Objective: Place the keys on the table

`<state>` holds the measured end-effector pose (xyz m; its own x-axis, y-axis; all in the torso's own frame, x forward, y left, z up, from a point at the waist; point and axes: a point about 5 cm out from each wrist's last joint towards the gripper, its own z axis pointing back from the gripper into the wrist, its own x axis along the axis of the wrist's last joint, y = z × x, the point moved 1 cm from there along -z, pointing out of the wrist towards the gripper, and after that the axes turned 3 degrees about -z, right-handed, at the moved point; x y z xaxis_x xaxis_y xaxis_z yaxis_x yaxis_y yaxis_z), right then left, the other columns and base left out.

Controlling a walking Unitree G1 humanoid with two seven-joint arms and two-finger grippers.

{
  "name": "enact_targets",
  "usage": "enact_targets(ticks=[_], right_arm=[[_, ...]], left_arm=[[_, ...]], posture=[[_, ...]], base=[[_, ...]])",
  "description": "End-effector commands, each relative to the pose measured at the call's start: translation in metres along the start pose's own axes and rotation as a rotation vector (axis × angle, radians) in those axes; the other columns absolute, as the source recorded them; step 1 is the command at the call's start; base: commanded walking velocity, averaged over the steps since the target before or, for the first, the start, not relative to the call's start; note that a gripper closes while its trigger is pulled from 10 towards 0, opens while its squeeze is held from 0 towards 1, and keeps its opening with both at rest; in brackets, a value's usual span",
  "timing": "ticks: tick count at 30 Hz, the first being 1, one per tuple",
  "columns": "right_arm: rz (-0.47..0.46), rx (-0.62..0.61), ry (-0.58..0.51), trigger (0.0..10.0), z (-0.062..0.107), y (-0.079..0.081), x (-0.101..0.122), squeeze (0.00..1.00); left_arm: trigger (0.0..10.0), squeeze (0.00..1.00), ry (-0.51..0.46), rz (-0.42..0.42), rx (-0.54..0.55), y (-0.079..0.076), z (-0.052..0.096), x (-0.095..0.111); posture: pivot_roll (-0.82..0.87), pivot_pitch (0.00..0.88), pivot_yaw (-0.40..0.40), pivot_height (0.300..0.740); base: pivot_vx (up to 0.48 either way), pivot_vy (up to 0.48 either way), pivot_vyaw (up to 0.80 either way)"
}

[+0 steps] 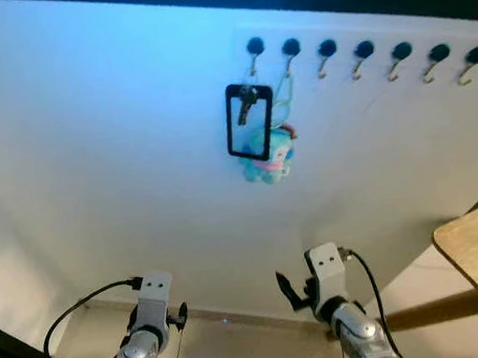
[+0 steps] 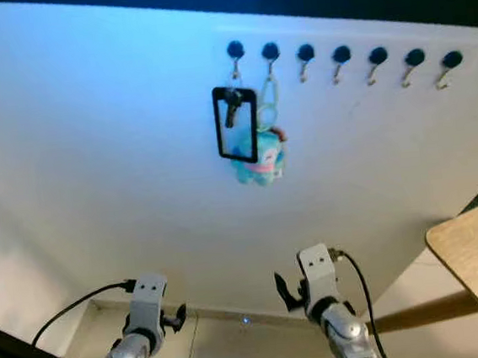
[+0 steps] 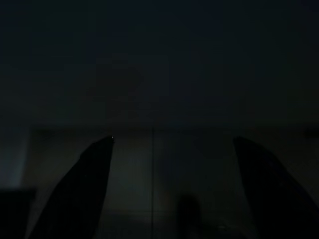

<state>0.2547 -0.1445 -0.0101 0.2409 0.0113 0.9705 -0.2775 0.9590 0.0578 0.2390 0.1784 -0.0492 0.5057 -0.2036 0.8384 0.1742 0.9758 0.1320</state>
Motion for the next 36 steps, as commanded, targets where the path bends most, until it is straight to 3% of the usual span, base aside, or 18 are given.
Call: enact_targets(ticks=[1, 3, 4, 9, 10, 11, 12, 16, 18, 26, 29, 30, 31, 32, 33, 36], right_arm=[[-0.002, 0.009, -0.072, 10.0, 0.0, 0.0, 0.012, 0.0], [0.012, 0.032, -0.154, 10.0, -0.001, 0.002, 0.028, 0.0], [0.012, 0.032, -0.154, 10.0, -0.001, 0.002, 0.028, 0.0], [0.127, 0.107, -0.353, 10.0, 0.0, 0.015, 0.07, 0.0], [0.127, 0.107, -0.353, 10.0, 0.0, 0.015, 0.07, 0.0], [0.173, 0.113, -0.461, 10.0, 0.002, 0.018, 0.093, 0.0], [0.194, 0.111, -0.514, 10.0, 0.004, 0.019, 0.104, 0.0], [0.214, 0.1, -0.576, 10.0, 0.007, 0.02, 0.116, 0.0], [0.21, 0.078, -0.658, 10.0, 0.015, 0.022, 0.132, 0.0], [0.114, 0.141, -0.687, 10.0, 0.013, 0.033, 0.147, 0.0], [0.081, 0.167, -0.673, 10.0, 0.009, 0.035, 0.149, 0.0], [0.067, 0.174, -0.669, 10.0, 0.008, 0.035, 0.15, 0.04], [0.057, 0.176, -0.665, 10.0, 0.006, 0.035, 0.152, 0.65], [0.057, 0.176, -0.665, 10.0, 0.006, 0.035, 0.152, 0.65], [0.056, 0.178, -0.646, 10.0, 0.002, 0.035, 0.153, 1.0], [0.075, 0.208, -0.619, 10.0, -0.009, 0.038, 0.158, 1.0]], left_arm=[[10.0, 0.0, -0.108, -0.002, 0.018, 0.008, -0.002, 0.019], [10.0, 0.0, -0.196, 0.025, 0.041, 0.013, -0.002, 0.034], [10.0, 0.0, -0.196, 0.025, 0.041, 0.013, -0.002, 0.034], [10.0, 0.0, -0.386, 0.077, 0.085, 0.022, 0.003, 0.074], [10.0, 0.0, -0.386, 0.077, 0.085, 0.022, 0.003, 0.074], [10.0, 0.0, -0.491, 0.055, 0.055, 0.021, 0.01, 0.093], [10.0, 0.0, -0.537, 0.038, 0.033, 0.019, 0.014, 0.101], [10.0, 0.0, -0.594, 0.022, -0.014, 0.014, 0.023, 0.109], [10.0, 0.0, -0.692, -0.011, -0.117, 0.002, 0.042, 0.12], [10.0, 0.0, -0.797, -0.031, -0.269, -0.017, 0.071, 0.135], [10.0, 0.0, -0.814, -0.037, -0.307, -0.023, 0.075, 0.14], [10.0, 0.0, -0.821, -0.035, -0.32, -0.025, 0.077, 0.142], [10.0, 0.0, -0.824, -0.032, -0.33, -0.027, 0.079, 0.145], [10.0, 0.0, -0.824, -0.032, -0.33, -0.027, 0.079, 0.145], [10.0, 0.0, -0.826, -0.034, -0.338, -0.029, 0.081, 0.147], [10.0, 0.0, -0.82, -0.053, -0.328, -0.032, 0.081, 0.151]], posture=[[0.06, 0.0, -0.027, 0.74], [0.06, 0.0, -0.026, 0.74], [0.06, 0.0, -0.026, 0.74], [0.07, 0.001, -0.034, 0.74], [0.07, 0.001, -0.034, 0.74], [0.07, 0.001, -0.034, 0.74], [0.07, 0.001, -0.034, 0.74], [0.08, 0.008, -0.035, 0.74], [0.08, 0.01, -0.033, 0.74], [0.08, 0.028, -0.037, 0.74], [0.09, 0.03, -0.038, 0.74], [0.09, 0.032, -0.039, 0.74], [0.09, 0.034, -0.04, 0.74], [0.09, 0.034, -0.04, 0.74], [0.09, 0.035, -0.039, 0.74], [0.09, 0.036, -0.036, 0.74]], base=[[0.0, 0.0, 0.0], [0.0, 0.0, 0.0], [0.0, 0.0, 0.0], [0.0, 0.0, 0.0], [0.0, 0.0, 0.0], [0.0, 0.0, 0.0], [0.0, 0.0, 0.0], [0.0, 0.0, 0.0], [0.0, 0.0, 0.0], [0.0, 0.0, 0.0], [0.0, 0.0, 0.0], [0.0, 0.0, 0.0], [0.0, 0.0, 0.0], [0.0, 0.0, 0.0], [0.0, 0.0, 0.0], [0.0, 0.0, 0.0]])
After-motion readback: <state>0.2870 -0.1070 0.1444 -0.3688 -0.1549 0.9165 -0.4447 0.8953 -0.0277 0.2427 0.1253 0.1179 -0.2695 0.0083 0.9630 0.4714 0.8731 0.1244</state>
